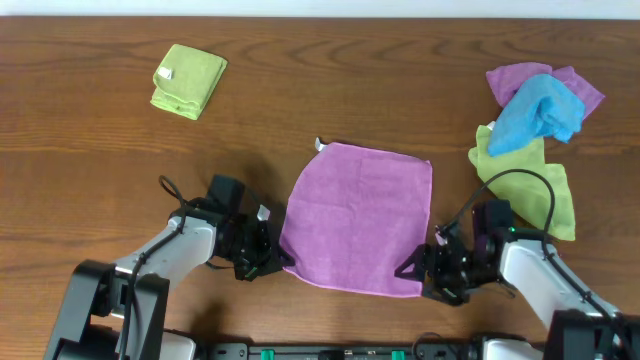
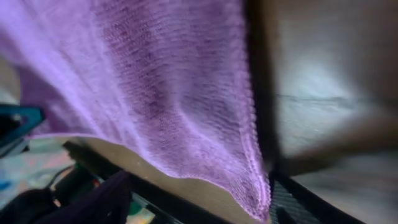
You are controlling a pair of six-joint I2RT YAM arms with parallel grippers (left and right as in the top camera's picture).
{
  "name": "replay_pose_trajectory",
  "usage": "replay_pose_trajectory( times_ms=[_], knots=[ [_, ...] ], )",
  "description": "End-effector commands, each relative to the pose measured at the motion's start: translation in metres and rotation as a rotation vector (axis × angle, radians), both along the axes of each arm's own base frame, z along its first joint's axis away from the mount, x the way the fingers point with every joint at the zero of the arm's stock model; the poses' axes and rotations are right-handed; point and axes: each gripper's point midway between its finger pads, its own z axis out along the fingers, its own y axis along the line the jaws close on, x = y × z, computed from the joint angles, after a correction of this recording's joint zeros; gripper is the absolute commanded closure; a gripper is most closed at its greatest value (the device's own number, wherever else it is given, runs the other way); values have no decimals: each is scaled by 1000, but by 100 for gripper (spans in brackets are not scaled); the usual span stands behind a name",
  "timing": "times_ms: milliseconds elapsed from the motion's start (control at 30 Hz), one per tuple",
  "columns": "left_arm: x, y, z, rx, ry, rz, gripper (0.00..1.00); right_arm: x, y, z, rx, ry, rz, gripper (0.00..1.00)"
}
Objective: Fold the cloth
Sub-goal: 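Move the right gripper to the purple cloth's bottom-right corner and grasp, then lift the bottom corners with both grippers and fold them onto the top edge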
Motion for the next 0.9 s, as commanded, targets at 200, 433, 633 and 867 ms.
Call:
replay_pose_trajectory(
  times_ms=[200,433,633,867],
  knots=[
    [4,-4,7,-37,-7,13,94,6,2,-4,18,-70,-1,98],
    [47,-15,57,-86,-217,12,94,23,7,40,57,-235,14,99],
    [78,-18,113,-103,-401,39,94,35,-8,86,-61,-378,-11,99],
    [72,-20,128,-132,-378,70,94,36,-15,113,-109,-408,-29,99]
  ],
)
